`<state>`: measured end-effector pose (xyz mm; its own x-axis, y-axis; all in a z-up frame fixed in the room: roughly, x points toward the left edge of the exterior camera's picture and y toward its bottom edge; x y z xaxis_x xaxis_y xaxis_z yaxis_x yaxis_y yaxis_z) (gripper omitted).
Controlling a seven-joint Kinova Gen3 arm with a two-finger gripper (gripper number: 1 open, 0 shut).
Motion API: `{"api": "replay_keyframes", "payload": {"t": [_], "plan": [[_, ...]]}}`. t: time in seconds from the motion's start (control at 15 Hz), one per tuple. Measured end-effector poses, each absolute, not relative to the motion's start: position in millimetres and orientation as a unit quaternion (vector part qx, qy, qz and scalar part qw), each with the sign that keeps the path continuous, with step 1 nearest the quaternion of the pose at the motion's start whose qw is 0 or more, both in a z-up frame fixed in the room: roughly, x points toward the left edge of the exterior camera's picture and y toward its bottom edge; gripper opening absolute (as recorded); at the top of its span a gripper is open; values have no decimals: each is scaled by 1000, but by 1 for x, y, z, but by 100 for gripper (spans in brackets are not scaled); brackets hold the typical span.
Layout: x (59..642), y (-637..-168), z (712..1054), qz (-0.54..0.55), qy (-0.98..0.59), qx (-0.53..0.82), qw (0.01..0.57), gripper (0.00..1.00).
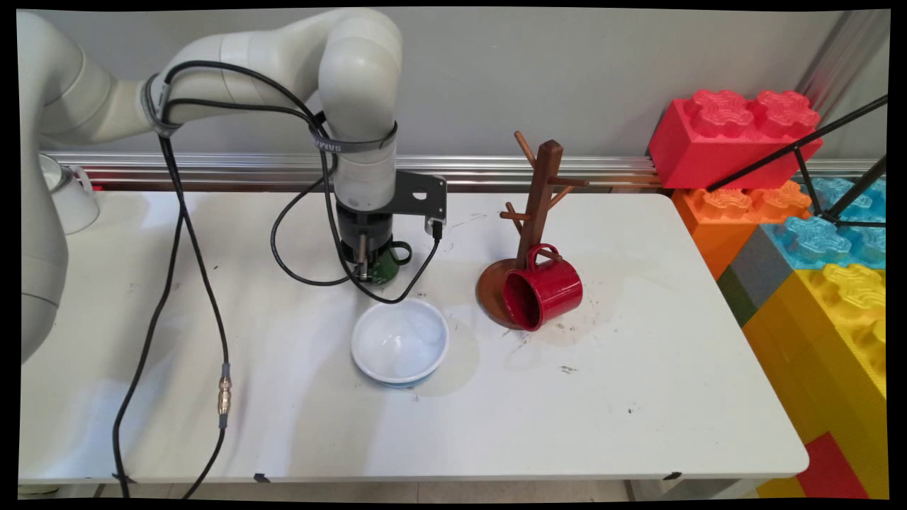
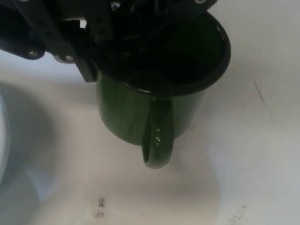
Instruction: Place the picked object on the table
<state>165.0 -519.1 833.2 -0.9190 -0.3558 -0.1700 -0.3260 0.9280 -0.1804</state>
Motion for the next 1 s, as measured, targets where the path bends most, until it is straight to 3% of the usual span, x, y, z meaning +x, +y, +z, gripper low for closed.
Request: {"api": "replay_keyframes", "payload": {"t": [0.33,0.4,1.0], "plan": [[165,-524,822,-71,978,-169,102,0],[164,-525,821,-70,978,-169,101,100],[161,-534,817,-79,978,-171,92,100]]}}
